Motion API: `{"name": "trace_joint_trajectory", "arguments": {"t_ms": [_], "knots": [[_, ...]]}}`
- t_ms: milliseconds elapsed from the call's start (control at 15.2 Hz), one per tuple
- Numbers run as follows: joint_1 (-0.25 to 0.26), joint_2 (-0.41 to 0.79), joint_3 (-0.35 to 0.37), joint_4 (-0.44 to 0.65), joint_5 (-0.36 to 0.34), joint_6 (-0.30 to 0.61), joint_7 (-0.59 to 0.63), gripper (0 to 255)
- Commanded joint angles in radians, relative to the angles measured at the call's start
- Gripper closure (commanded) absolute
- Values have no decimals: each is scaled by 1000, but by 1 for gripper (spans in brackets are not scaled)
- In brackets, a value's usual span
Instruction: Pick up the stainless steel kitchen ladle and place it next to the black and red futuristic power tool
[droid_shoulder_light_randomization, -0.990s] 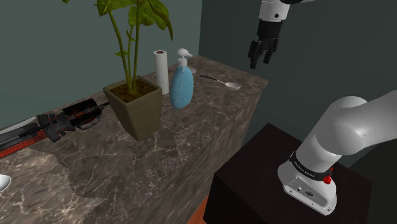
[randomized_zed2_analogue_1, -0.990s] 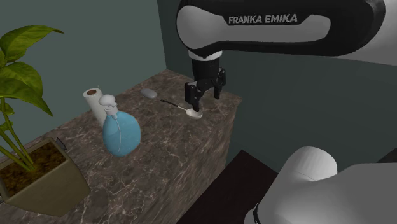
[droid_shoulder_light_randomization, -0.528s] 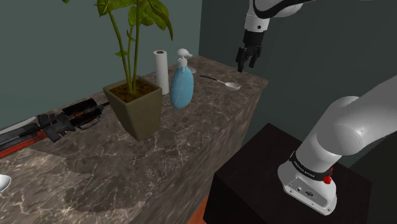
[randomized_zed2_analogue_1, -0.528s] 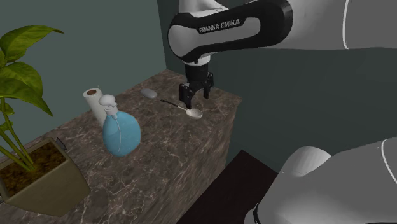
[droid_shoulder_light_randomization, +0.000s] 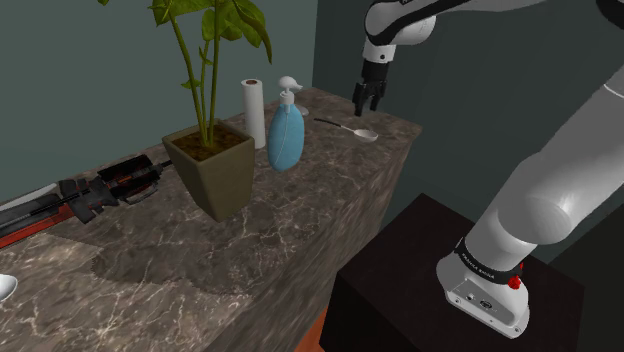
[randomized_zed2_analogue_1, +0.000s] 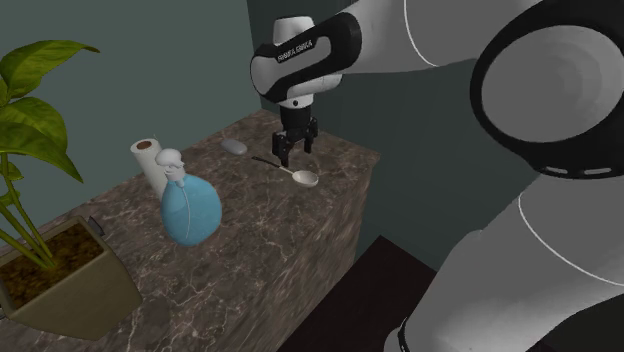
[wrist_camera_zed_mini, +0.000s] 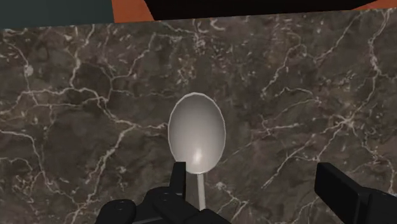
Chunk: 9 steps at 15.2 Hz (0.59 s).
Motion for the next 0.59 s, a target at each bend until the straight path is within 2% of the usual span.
{"name": "trace_joint_trajectory", "arguments": {"t_ms": [0, 396, 528], "knots": [[0, 79, -11, 50, 33, 24, -48, 0], [-25, 329, -15, 249, 143, 51, -185, 0], [-30, 356, -11, 262, 154, 63, -197, 0]]}}
